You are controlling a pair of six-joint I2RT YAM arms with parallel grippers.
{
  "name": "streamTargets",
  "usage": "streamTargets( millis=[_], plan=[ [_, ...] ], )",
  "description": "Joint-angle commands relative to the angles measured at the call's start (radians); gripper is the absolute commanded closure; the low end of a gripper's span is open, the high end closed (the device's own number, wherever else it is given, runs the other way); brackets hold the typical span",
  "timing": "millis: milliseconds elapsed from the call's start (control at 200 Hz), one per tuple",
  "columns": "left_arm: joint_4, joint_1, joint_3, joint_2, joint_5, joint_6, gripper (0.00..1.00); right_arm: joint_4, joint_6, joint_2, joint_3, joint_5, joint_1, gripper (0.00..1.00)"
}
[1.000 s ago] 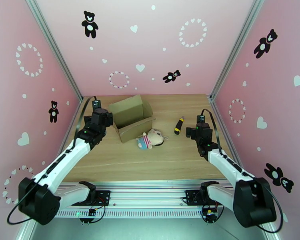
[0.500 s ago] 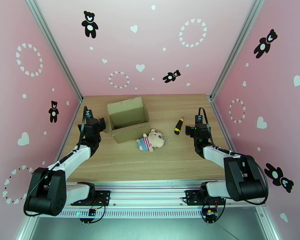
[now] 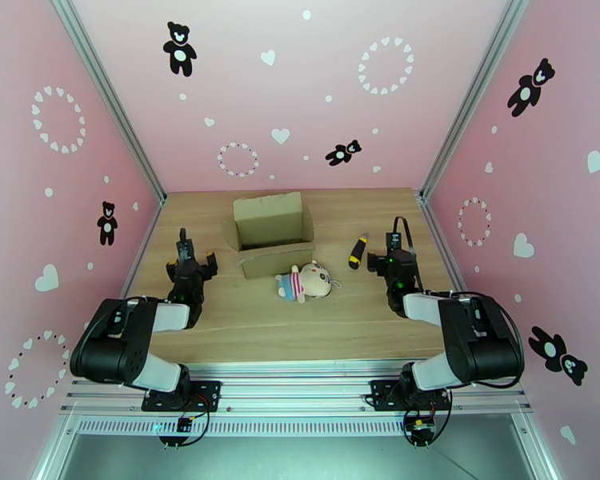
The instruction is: Unpack the express box
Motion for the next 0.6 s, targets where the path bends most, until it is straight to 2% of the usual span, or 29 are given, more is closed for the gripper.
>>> streamTargets(
  millis=[0,170,596],
  plan=[
    [0.078,0.028,0.011,0.013,0.105,0.006,0.02,0.109,-0.021,0.043,-0.034,-0.079,-0.014,0.01],
    [0.037,0.055,0.023,0.004,0.15,-0.014,0.02,0.091,-0.019,0.043,-0.024,-0.088,-0.019,0.01],
    [0.038,0.056,0.021,0.005,0.151,-0.012,0.02,0.095,-0.02,0.034,-0.032,-0.088,-0.019,0.01]
  ],
)
